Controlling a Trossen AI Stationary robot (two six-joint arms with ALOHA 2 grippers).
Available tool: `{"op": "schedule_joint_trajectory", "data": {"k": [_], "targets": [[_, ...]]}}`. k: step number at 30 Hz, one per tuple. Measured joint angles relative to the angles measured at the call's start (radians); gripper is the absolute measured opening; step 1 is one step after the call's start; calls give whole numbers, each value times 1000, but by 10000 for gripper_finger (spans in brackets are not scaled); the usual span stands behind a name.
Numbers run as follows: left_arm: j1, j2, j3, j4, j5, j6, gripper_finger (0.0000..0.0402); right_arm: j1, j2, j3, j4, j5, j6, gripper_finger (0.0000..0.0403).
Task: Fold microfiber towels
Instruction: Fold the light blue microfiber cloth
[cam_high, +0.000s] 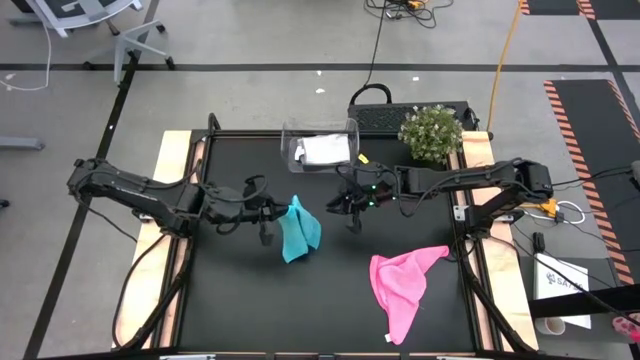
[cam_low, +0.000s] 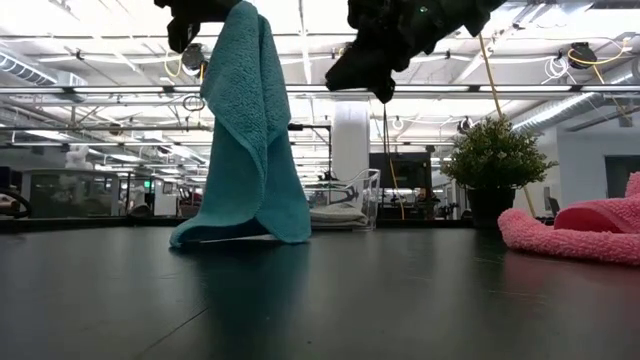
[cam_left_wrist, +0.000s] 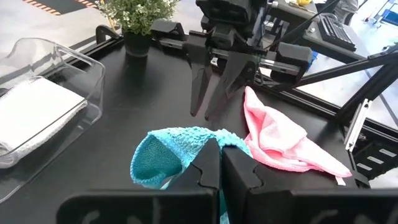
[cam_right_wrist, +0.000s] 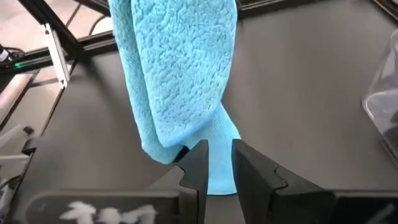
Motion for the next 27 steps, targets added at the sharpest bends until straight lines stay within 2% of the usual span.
{"op": "schedule_joint_trajectory", "data": {"k": [3, 10, 13, 18, 27], "targets": [[0, 0, 0, 0, 1, 0, 3, 0, 17, 1, 29, -11, -17, 64], [-6, 0, 0, -11, 14, -19, 3, 0, 100, 1, 130, -138, -14, 64], [-11, 0, 0, -15, 14, -19, 2, -2, 149, 1, 130, -211, 15, 64], [-17, 0, 0, -19, 13, -26, 2, -19, 248, 0, 142, -401, 120, 64], [-19, 0, 0, -25, 15, -29, 3, -65, 295, 0, 274, -547, 195, 64]]}}
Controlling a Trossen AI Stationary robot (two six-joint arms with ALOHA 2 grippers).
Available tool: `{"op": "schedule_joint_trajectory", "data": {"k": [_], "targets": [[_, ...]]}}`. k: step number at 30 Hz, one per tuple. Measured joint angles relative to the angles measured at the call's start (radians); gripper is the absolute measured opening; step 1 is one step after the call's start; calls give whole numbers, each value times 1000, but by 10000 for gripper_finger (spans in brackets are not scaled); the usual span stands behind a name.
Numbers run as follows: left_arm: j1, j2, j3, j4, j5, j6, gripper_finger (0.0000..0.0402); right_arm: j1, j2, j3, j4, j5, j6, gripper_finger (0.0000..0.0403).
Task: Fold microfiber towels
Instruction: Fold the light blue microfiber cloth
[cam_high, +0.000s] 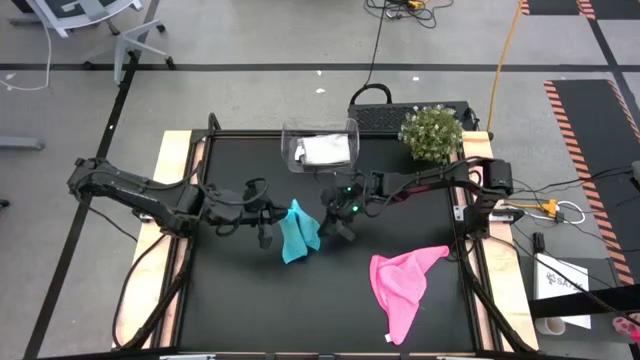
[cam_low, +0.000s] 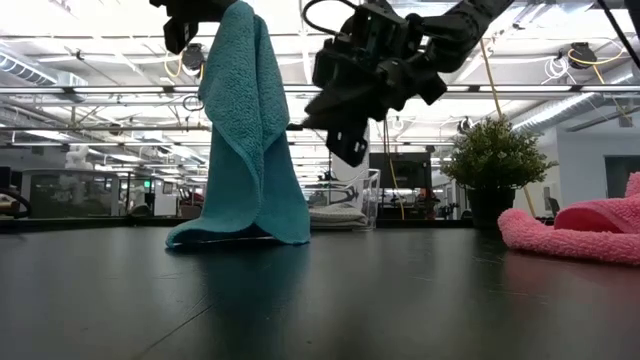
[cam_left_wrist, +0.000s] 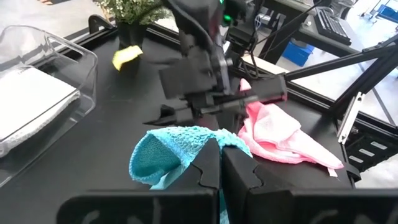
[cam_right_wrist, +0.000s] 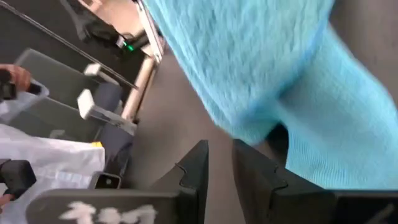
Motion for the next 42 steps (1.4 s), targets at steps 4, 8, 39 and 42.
{"op": "schedule_joint_trajectory", "data": {"k": [4, 8, 39, 42], "targets": [[-5, 0, 0, -2, 0, 4, 3, -31, -1, 0, 81, -2, 36, 64], [-10, 0, 0, -2, 1, 6, 4, -48, -2, -3, 118, -1, 57, 64], [-10, 0, 0, 6, 3, 6, 3, -7, 34, -267, 718, 189, 383, 65], [-10, 0, 0, 5, 3, 9, 2, -3, 34, -267, 717, 191, 397, 77]]}}
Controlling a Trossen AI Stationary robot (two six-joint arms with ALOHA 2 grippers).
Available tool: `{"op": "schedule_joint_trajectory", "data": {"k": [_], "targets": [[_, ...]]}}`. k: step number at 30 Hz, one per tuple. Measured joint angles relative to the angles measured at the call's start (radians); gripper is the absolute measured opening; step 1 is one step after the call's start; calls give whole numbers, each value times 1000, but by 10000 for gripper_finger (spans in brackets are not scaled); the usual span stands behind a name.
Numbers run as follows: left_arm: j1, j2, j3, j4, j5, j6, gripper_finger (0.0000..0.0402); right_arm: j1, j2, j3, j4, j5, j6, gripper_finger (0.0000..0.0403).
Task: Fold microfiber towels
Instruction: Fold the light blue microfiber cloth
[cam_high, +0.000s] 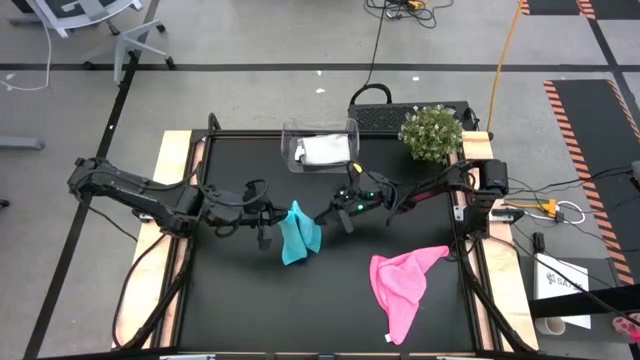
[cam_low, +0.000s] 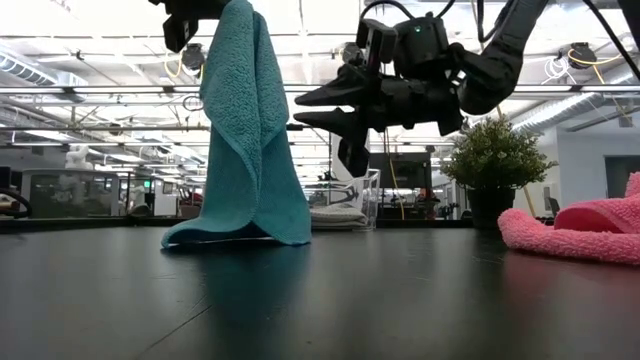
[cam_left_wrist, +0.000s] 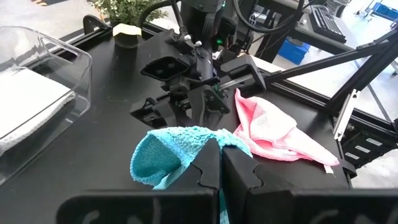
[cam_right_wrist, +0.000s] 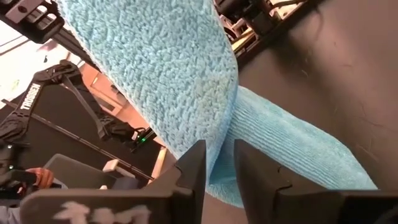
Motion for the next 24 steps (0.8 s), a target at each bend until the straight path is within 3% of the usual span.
{"op": "schedule_joint_trajectory", "data": {"k": [12, 20, 24], "targets": [[0, 0, 0, -1, 12, 1, 4, 10, 0, 2, -8, 78, -5, 185], [0, 0, 0, -2, 12, 3, 3, 29, 65, 115, -6, 65, -9, 196], [0, 0, 0, -4, 12, 2, 5, 37, 134, 204, -9, -17, 14, 196]]}}
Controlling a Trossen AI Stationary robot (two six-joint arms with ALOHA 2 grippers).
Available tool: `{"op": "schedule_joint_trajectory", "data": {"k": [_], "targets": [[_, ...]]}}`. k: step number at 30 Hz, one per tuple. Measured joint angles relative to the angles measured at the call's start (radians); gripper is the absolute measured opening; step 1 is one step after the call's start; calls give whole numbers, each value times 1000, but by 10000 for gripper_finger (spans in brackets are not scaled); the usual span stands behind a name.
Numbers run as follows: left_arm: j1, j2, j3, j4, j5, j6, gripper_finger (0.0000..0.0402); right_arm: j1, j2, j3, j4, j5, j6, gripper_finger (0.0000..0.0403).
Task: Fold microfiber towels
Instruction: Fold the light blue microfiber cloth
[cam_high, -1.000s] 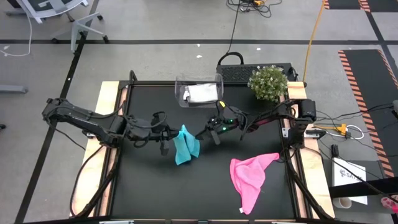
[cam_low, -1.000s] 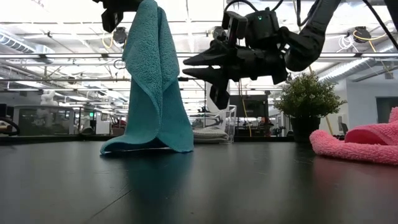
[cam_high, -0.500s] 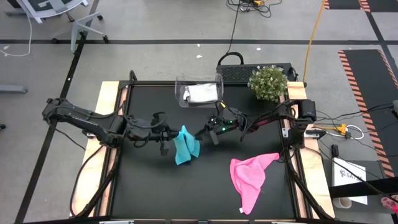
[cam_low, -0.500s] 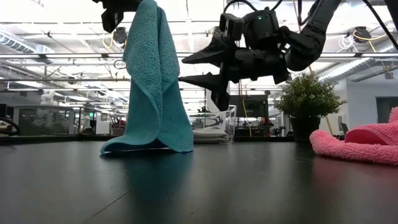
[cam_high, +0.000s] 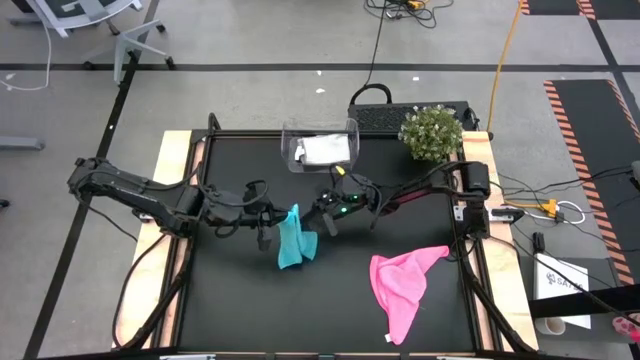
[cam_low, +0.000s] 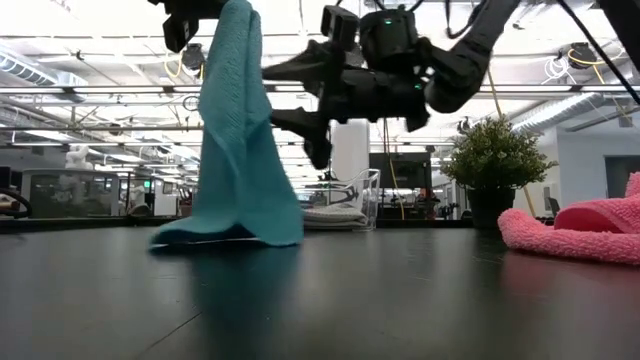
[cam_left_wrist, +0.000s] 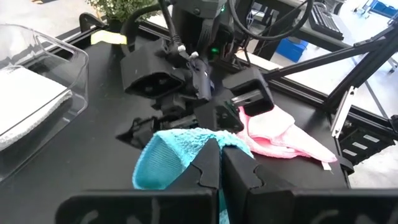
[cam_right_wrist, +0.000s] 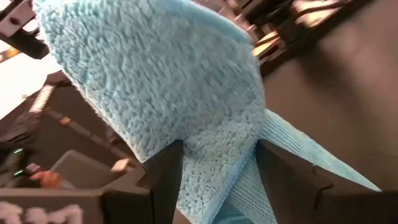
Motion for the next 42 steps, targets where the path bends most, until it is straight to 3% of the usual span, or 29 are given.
{"op": "schedule_joint_trajectory", "data": {"k": [4, 9, 13, 19, 23, 26, 30, 36, 42], "targets": [[0, 0, 0, -3, 3, -1, 3, 0, 22, 46, -2, -89, 10, 196], [0, 0, 0, -4, 4, -4, 3, -5, 13, 49, -6, -104, 10, 176], [0, 0, 0, -4, 4, -2, 5, -5, -9, 49, -4, -122, 10, 124], [0, 0, 0, -4, 5, -3, 5, -6, -36, 49, -8, -161, 10, 13], [0, 0, 0, -6, 5, -2, 3, -16, -71, 49, -54, -176, 0, 4], [0, 0, 0, -8, 5, -3, 5, -32, -129, 49, -157, -176, -64, 3], [0, 0, 0, -26, 5, -2, 3, -55, -236, 49, -424, -155, -199, 2], [0, 0, 0, -37, 0, 5, 3, -76, -424, 49, -856, 14, -410, 1], [1, 0, 0, -35, -23, 5, 12, -87, -576, 49, -1002, 173, -481, 1]]}}
